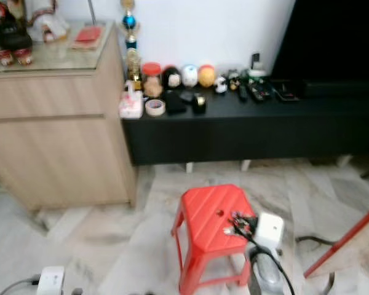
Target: Hang keys on a hook
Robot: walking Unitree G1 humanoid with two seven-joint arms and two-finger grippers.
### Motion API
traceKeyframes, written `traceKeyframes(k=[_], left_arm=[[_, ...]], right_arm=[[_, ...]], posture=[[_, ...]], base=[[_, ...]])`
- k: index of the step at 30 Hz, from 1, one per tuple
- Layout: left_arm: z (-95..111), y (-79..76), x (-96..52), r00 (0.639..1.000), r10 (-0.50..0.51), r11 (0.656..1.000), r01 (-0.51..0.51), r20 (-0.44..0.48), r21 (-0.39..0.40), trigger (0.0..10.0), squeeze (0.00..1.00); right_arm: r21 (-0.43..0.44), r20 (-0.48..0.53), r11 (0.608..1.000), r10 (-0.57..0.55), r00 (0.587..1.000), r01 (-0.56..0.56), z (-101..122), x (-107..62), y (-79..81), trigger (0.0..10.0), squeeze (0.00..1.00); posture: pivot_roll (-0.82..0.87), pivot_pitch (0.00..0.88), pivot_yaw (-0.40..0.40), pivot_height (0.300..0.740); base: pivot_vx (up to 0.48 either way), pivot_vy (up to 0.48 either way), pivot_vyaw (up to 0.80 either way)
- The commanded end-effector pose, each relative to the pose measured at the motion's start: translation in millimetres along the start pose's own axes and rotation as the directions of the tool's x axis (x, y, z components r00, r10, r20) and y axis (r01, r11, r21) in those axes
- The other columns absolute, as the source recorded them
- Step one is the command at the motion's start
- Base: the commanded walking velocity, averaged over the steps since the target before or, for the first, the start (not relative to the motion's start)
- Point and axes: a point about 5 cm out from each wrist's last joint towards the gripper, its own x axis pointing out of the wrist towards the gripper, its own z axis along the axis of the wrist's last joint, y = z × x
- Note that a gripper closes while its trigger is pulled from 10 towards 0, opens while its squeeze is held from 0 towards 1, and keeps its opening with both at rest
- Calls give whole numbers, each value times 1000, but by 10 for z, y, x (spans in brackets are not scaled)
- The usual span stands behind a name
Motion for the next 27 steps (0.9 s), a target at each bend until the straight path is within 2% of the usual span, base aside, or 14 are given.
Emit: traceKeyframes(k=[1,8,16,19,27], left_arm=[[-74,4,-15,999,-5,1000,5,-41,7,10000,0],[-107,120,-44,999,5,1000,-5,-38,1,10000,0],[-131,151,-57,999,7,1000,-7,-40,-5,10000,0],[-147,144,-61,999,1,1000,0,-49,25,10000,0],[-196,92,-72,998,-13,1000,14,-60,15,10000,0]], right_arm=[[4,-26,1000,-20,999,21,-98,-69,-57,10000,0],[4,-27,1000,-27,999,27,-90,-72,-62,10000,0],[5,-27,999,-34,999,34,-79,-69,-69,10000,0],[5,-28,999,-36,999,36,-73,-65,-72,10000,0],[2,-30,999,-43,999,43,-63,-59,-89,10000,0]], posture=[[8,0,-12,740],[13,0,-14,740],[16,0,-18,740],[17,0,-19,740],[20,0,-25,740]], base=[[-277,0,0],[-190,0,0],[0,0,0],[0,0,0],[0,-344,0]])
